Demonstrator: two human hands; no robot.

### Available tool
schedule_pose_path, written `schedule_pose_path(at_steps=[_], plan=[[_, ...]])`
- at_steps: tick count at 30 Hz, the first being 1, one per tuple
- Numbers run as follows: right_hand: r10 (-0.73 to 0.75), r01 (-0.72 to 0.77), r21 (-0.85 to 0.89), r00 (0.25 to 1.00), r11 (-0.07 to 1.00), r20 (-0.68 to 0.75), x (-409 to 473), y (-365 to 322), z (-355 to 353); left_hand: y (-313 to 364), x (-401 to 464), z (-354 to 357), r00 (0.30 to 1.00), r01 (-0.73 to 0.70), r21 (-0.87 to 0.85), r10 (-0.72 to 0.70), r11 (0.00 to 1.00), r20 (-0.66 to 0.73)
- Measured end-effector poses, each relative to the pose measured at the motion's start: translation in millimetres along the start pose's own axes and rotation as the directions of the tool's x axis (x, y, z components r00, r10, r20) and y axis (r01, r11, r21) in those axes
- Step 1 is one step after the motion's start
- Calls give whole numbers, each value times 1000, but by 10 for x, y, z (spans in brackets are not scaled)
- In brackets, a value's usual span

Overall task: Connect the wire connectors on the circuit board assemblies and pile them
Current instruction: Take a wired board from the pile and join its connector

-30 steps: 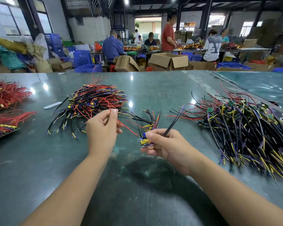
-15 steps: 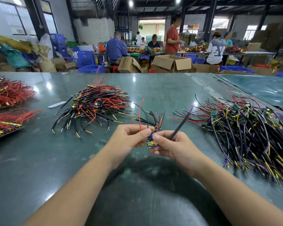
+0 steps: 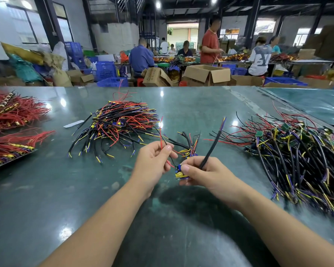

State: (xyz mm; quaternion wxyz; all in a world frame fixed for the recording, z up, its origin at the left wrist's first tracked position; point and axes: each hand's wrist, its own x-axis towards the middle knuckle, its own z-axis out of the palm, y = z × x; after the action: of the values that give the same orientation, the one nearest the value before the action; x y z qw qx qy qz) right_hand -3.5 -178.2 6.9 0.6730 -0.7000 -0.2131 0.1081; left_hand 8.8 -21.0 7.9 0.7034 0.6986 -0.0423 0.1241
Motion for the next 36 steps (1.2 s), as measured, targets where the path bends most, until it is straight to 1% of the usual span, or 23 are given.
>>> schedule_pose_path(at_steps=[4, 9, 12, 18, 20, 23, 25, 26, 27, 29, 31, 32, 33, 35, 36], plan=[[6, -4, -33, 997, 999, 74, -38, -1, 44, 18, 50, -83, 994, -31, -13, 29, 999, -104], [40, -32, -60, 989, 998, 143, -64, -39, 59, 13, 110, -148, 968, -85, 18, 87, 996, -235], [72, -60, -69, 981, 996, 181, -76, -59, 54, 2, 127, -172, 962, -95, 27, 99, 995, -254], [113, -92, -94, 959, 991, 258, -101, -90, 6, 16, 127, -186, 961, -77, 11, 77, 997, -265], [137, -119, -81, 952, 990, 272, -95, -109, -55, 32, 117, -164, 966, -58, -36, 47, 998, -253], [173, -160, -66, 935, 985, 309, -92, -126, -185, 37, 88, -138, 973, 24, -156, -59, 987, -223], [176, -166, -57, 929, 984, 327, -104, -114, -223, 36, 68, -128, 970, 96, -253, -147, 963, -192], [167, -160, -51, 935, 986, 312, -105, -104, -223, 39, 66, -130, 967, 119, -309, -181, 943, -181], [147, -140, -45, 950, 989, 276, -101, -98, -219, 43, 76, -140, 963, 126, -370, -204, 920, -179], [78, -77, -10, 986, 997, 145, -76, -94, -219, 54, 108, -175, 956, 113, -506, -232, 855, -179], [22, -22, 75, 1000, 997, -1, -52, -92, -258, 58, 126, -195, 954, 158, -601, -277, 783, -110], [11, -5, 111, 999, 994, -53, -43, -92, -279, 56, 123, -190, 951, 217, -603, -306, 767, -47], [6, 5, 131, 996, 991, -86, -38, -89, -293, 52, 108, -174, 945, 283, -570, -327, 771, 27], [7, 6, 125, 995, 992, -102, -37, -74, -293, 51, 50, -116, 926, 378, -415, -328, 828, 188], [15, -3, 112, 995, 994, -99, -36, -63, -286, 46, 14, -87, 911, 388, -315, -309, 866, 272]])
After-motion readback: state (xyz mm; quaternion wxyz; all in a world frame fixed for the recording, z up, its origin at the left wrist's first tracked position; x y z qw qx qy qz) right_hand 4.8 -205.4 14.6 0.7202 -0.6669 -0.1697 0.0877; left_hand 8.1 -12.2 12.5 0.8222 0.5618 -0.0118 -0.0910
